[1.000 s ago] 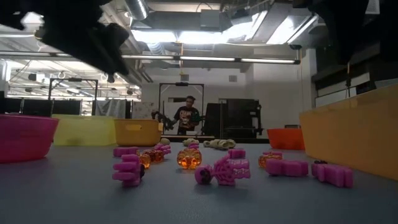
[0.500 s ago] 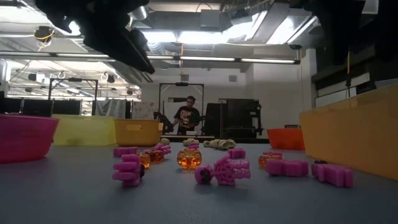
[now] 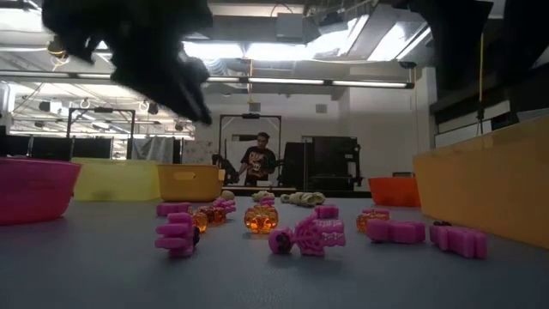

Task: Sort Halloween decoration
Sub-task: Put the pink skeleton toy into the red bowl

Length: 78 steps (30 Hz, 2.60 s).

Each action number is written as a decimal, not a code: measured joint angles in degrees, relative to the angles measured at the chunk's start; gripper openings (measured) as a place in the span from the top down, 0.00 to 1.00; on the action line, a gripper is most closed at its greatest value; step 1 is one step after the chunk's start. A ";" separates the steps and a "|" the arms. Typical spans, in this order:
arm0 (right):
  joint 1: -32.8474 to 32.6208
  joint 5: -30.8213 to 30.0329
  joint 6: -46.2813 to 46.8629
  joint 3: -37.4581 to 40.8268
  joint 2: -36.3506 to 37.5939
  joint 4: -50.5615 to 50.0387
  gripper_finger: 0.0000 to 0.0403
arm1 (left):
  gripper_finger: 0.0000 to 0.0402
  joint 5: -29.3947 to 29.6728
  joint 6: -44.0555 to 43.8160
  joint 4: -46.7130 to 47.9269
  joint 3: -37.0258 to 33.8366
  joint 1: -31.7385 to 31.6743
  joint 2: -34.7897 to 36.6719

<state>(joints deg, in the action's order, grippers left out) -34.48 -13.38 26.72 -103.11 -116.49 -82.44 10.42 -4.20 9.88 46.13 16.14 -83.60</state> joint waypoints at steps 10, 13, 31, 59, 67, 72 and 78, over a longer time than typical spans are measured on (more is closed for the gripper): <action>0.00 -0.73 0.00 0.02 0.00 2.02 0.42 | 0.58 -3.17 1.80 0.66 0.00 -0.12 -9.69; 0.00 -1.03 0.00 0.02 0.00 2.04 0.42 | 0.58 -3.10 1.81 1.00 0.00 -0.48 -11.30; 0.00 -1.10 0.02 0.02 0.00 3.25 0.42 | 0.58 -7.65 1.81 2.59 0.00 -4.25 -12.82; 0.00 -1.14 0.00 0.02 0.00 3.35 0.42 | 0.84 -9.09 1.93 3.84 0.02 -4.20 -12.82; 0.00 -1.14 0.00 0.02 0.00 3.36 0.42 | 0.92 -8.97 1.92 3.86 0.02 -4.20 -12.80; 0.00 -1.14 0.00 0.02 0.00 3.35 0.42 | 0.92 -8.88 1.92 3.84 0.02 -4.20 -12.78; 0.00 -1.14 0.01 0.02 0.00 3.37 0.42 | 0.93 -8.79 1.89 3.84 0.02 -4.20 -12.78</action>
<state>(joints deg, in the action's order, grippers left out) -34.48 -14.52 26.73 -103.09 -116.49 -79.07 1.62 -2.31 13.72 46.15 11.94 -96.38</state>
